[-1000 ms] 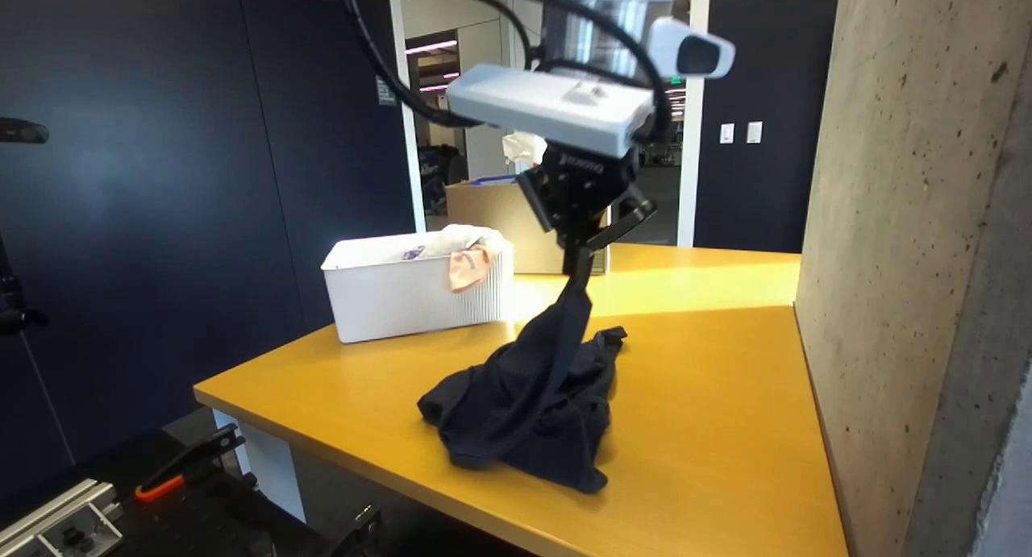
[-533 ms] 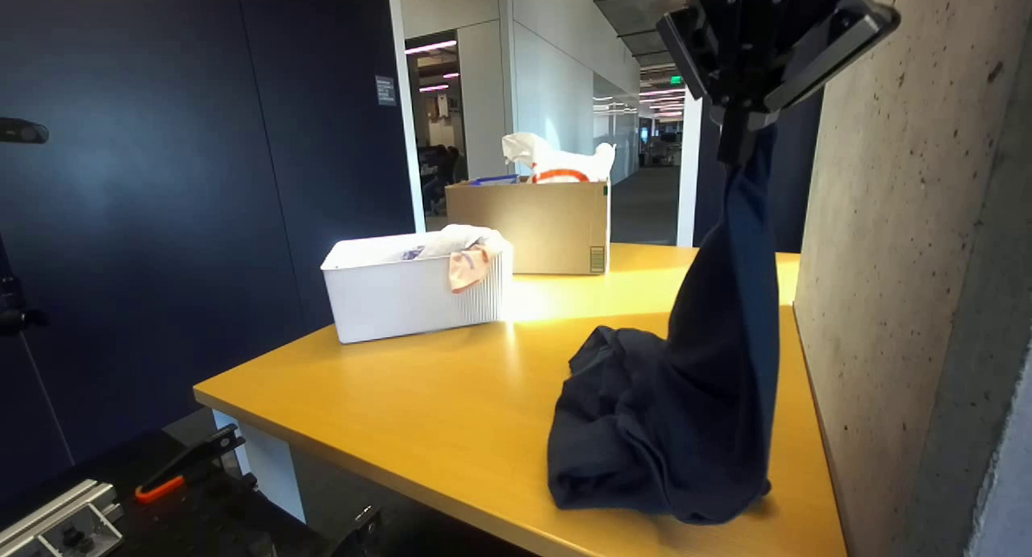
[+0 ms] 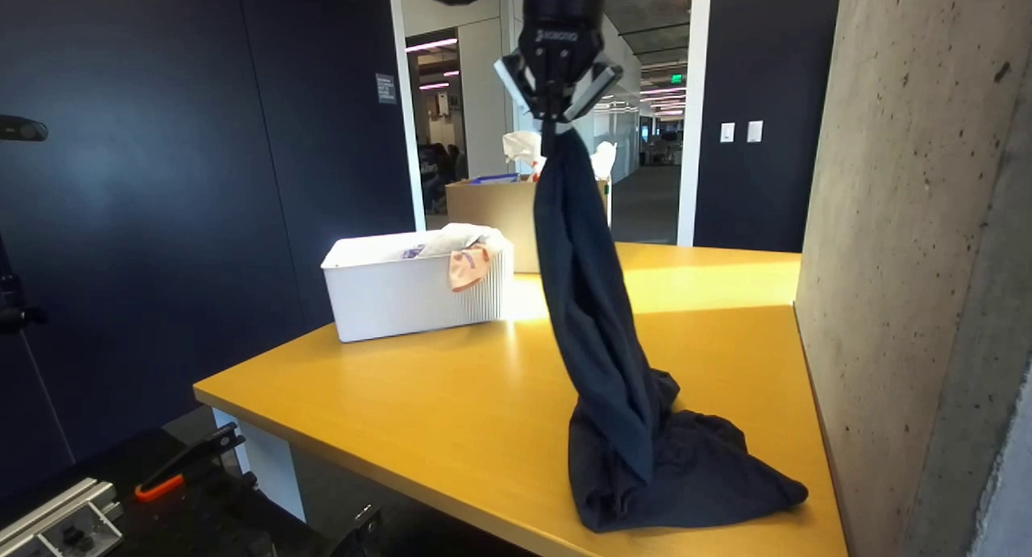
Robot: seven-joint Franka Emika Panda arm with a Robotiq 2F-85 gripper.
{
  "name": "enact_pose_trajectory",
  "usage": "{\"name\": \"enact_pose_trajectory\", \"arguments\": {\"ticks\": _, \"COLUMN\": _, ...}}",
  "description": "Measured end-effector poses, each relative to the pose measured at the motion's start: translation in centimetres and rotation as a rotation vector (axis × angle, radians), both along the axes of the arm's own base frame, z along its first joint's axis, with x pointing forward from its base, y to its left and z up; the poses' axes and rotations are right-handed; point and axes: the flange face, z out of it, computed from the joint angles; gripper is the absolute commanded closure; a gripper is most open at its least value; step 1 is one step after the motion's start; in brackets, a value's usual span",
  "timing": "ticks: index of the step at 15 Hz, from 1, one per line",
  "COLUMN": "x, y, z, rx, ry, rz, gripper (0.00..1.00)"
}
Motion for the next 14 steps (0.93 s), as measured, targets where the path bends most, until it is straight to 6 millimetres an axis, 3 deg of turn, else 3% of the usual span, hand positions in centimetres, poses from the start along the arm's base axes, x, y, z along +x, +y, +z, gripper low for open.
{"name": "enact_pose_trajectory", "arguments": {"ticks": 3, "x": 3.8, "y": 10.0, "z": -0.8, "rx": 0.013, "ry": 0.004, "rz": 0.181, "gripper": 1.0}}
{"name": "enact_pose_trajectory", "arguments": {"ticks": 5, "x": 5.2, "y": 16.7, "z": -1.7, "rx": 0.027, "ry": 0.013, "rz": 0.297, "gripper": 1.0}}
{"name": "enact_pose_trajectory", "arguments": {"ticks": 6, "x": 5.6, "y": 20.3, "z": -2.3, "rx": 0.034, "ry": 0.022, "rz": 0.356, "gripper": 0.73}}
{"name": "enact_pose_trajectory", "arguments": {"ticks": 7, "x": 6.0, "y": 23.7, "z": -3.1, "rx": 0.038, "ry": 0.03, "rz": 0.415, "gripper": 0.72}}
{"name": "enact_pose_trajectory", "arguments": {"ticks": 9, "x": 6.6, "y": 29.4, "z": -4.7, "rx": 0.052, "ry": 0.041, "rz": 0.535, "gripper": 0.59}}
{"name": "enact_pose_trajectory", "arguments": {"ticks": 11, "x": 7.3, "y": 31.8, "z": -6.4, "rx": 0.064, "ry": 0.046, "rz": 0.623, "gripper": 0.45}}
{"name": "enact_pose_trajectory", "arguments": {"ticks": 14, "x": 7.8, "y": 30.5, "z": -8.4, "rx": 0.074, "ry": 0.055, "rz": 0.68, "gripper": 0.23}}
